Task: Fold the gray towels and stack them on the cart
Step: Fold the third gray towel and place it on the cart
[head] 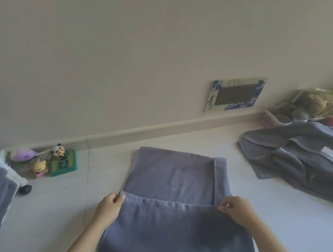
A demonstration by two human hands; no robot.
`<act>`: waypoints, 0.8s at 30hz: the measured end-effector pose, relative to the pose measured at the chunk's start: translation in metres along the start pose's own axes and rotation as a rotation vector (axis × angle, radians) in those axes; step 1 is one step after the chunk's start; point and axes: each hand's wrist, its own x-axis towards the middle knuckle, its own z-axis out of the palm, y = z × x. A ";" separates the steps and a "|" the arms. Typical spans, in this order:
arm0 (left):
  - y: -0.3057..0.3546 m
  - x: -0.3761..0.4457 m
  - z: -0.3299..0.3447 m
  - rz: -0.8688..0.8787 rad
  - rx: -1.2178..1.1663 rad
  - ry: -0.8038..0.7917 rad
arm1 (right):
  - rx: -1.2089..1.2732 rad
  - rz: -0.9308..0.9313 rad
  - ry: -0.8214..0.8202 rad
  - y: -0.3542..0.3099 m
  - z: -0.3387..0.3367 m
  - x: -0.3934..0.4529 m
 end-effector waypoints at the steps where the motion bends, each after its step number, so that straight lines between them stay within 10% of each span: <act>1: -0.001 0.004 0.004 -0.014 0.028 0.017 | -0.013 0.012 0.000 0.002 0.004 0.003; 24: 0.024 0.030 0.058 0.157 0.393 0.403 | -0.293 -0.049 0.020 0.036 0.009 0.047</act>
